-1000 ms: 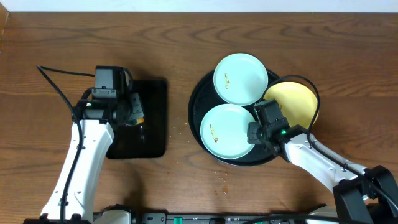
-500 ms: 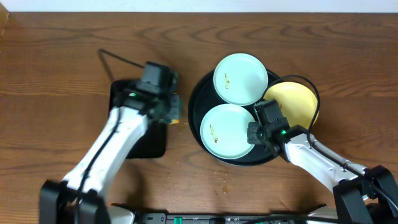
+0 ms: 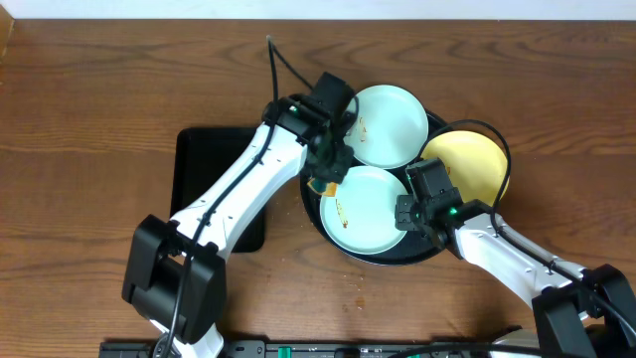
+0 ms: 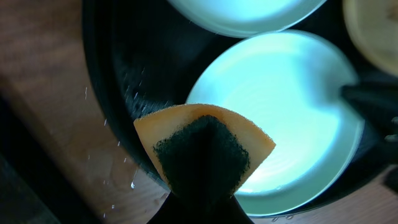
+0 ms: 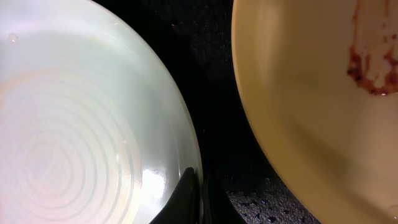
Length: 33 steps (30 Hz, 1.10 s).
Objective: Clean dirty plates on tray and stack at the side
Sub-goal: 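Carry the sponge with the left gripper onto the lower pale green plate, then scrub the pale green plate with the sponge while right gripper holds rim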
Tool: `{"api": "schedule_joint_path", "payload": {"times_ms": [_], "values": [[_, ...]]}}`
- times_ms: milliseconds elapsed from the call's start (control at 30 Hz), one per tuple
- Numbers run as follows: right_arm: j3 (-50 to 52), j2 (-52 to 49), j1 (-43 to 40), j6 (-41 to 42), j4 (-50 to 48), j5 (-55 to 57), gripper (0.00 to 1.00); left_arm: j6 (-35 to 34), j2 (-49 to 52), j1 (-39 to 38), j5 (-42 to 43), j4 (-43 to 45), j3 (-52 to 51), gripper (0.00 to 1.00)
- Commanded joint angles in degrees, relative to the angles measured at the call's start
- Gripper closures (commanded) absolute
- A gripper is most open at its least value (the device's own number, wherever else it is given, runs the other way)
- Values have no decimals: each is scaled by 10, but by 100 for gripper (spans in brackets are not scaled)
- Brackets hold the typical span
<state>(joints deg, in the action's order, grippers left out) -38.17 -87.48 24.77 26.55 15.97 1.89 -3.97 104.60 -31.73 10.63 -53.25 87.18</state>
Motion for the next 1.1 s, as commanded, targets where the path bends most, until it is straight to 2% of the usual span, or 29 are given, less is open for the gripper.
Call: {"api": "schedule_joint_path", "payload": {"times_ms": [0,167,400,467,500,600,767,933,1067], "values": [[4,-3,0,-5,3,9,99,28,12,-19,7,-4,11,93],[4,-3,0,-5,3,9,99,28,21,-30,5,0,9,93],[4,-3,0,-5,3,9,99,44,22,-31,4,73,-49,93],[4,-3,0,-5,3,9,92,44,22,-31,4,93,-70,93],[4,-3,0,-5,2,9,82,44,22,-31,4,103,-78,92],[4,-3,0,-7,-4,9,76,44,22,-31,3,120,-94,93],[4,-3,0,-33,-24,9,78,67,23,-31,5,140,-111,92],[4,-3,0,-33,-25,9,93,75,25,-31,5,150,-113,93],[4,-3,0,-33,-26,9,92,74,26,-31,5,163,-114,93]]}}
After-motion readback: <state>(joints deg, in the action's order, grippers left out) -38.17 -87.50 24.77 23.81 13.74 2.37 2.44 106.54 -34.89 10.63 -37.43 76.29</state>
